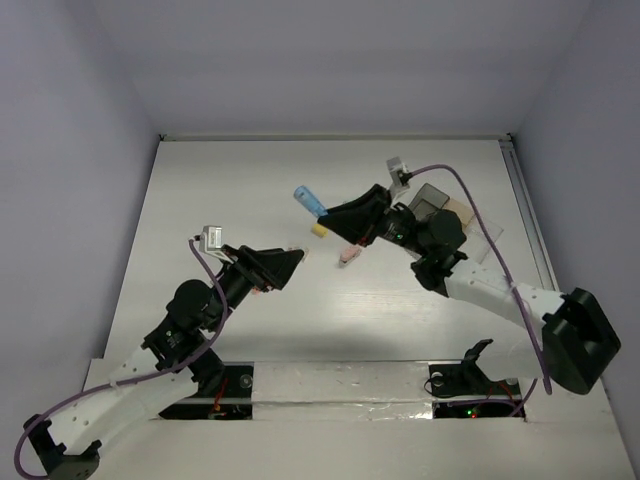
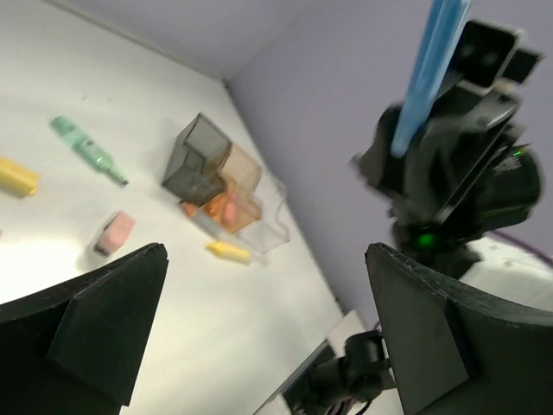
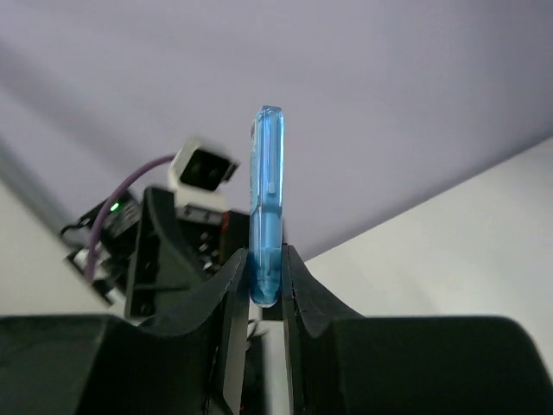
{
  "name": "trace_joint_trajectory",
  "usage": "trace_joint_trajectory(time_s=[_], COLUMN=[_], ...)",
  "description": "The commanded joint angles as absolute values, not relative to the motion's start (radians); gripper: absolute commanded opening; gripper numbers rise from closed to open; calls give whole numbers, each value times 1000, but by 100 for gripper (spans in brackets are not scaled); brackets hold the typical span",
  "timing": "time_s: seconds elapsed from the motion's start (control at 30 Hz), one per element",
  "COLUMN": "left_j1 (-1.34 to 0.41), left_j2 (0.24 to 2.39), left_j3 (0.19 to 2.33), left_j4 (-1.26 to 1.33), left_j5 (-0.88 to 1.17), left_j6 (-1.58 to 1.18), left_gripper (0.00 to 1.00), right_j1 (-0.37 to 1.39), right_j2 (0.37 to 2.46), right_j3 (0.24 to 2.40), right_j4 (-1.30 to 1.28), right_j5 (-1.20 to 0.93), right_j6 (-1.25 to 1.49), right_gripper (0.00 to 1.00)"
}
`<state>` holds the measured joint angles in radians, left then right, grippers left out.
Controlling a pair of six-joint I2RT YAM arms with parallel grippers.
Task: Sort the stationery into containers
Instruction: Close the pen cap on the pen, then place the pen in the storage box.
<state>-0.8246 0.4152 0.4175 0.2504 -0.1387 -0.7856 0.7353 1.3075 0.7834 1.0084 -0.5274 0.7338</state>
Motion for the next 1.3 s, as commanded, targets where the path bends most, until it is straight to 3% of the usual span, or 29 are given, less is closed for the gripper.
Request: trace_joint_trajectory(time_s=[0.0, 0.27, 0.33, 0.67, 1.27], left_j1=[-830, -830, -830, -830, -830], left_j2=[381, 330, 324, 256, 230], left_j3=[466, 417, 397, 307, 244], left_j4=[146, 120, 132, 149, 199], left_j5=[-161, -183, -173, -150, -127], left_j6=[-733, -681, -681, -632, -598], left_gripper=[99, 99, 99, 99, 99], right_j1=[677, 517, 431, 151, 83], right_j2=[1206, 997, 971, 1083, 1272], right_j3=[761, 724, 715, 693, 756], right_j4=[857, 214, 83, -124, -106], right_j5=[-371, 186, 235, 151, 164], right_j6=[649, 567, 601, 627, 664], right_gripper=[0, 0, 0, 0, 0])
